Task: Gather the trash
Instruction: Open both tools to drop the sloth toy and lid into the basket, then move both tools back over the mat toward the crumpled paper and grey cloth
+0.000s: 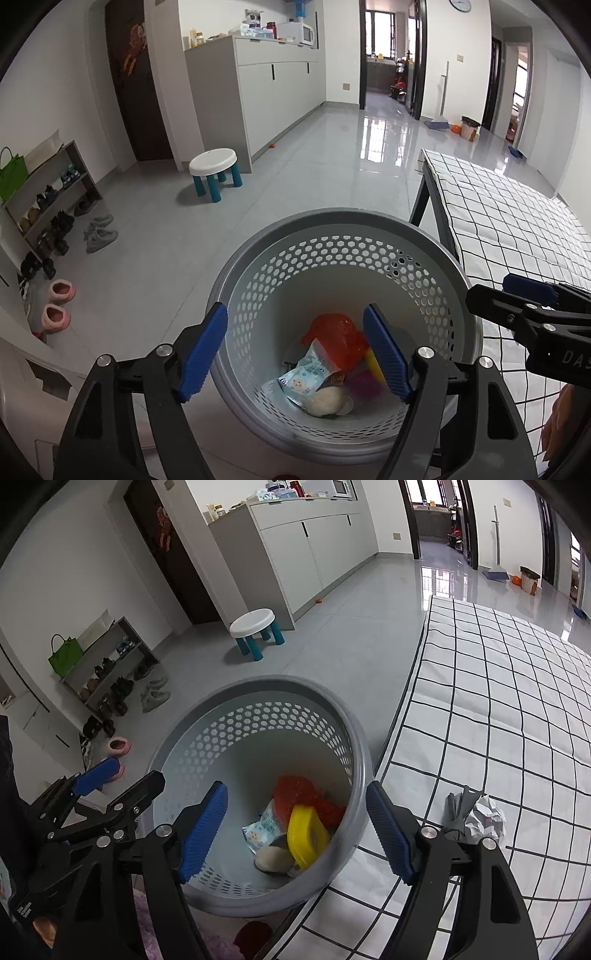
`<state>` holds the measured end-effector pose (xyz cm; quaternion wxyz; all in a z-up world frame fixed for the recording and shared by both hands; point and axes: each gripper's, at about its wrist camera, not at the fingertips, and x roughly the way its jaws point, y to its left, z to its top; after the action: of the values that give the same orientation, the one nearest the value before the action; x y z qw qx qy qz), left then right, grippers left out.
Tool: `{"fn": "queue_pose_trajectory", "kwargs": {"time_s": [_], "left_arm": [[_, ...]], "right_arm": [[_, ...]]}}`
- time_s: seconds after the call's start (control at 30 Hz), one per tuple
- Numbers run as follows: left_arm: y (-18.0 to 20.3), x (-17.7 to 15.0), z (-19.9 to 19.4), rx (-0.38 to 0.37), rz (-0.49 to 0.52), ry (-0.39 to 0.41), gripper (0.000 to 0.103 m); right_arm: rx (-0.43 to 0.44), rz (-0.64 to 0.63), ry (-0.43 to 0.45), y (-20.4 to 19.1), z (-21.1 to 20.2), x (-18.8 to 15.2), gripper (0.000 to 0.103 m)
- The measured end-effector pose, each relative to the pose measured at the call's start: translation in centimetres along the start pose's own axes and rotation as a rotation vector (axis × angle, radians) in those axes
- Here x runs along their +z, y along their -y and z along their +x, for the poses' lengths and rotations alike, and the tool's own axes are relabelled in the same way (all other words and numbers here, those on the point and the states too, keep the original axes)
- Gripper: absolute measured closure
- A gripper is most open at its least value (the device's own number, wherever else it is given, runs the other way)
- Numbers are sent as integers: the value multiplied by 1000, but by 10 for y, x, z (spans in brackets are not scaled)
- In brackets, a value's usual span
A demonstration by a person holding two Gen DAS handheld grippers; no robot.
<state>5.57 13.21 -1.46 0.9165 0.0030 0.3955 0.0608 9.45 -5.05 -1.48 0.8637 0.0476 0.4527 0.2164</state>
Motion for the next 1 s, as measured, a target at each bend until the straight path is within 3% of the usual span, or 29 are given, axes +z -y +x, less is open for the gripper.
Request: {"fn": "queue_pose_trajectory", "kwargs": {"time_s": [0.6,1.0], "left_arm": [[5,4,-3,-6,3,18,13],[9,5,-8,-24,2,29,10]], "right_arm": [[-25,11,6,9,-9,-9,29],[-126,52,3,49,-20,-24,29]]}}
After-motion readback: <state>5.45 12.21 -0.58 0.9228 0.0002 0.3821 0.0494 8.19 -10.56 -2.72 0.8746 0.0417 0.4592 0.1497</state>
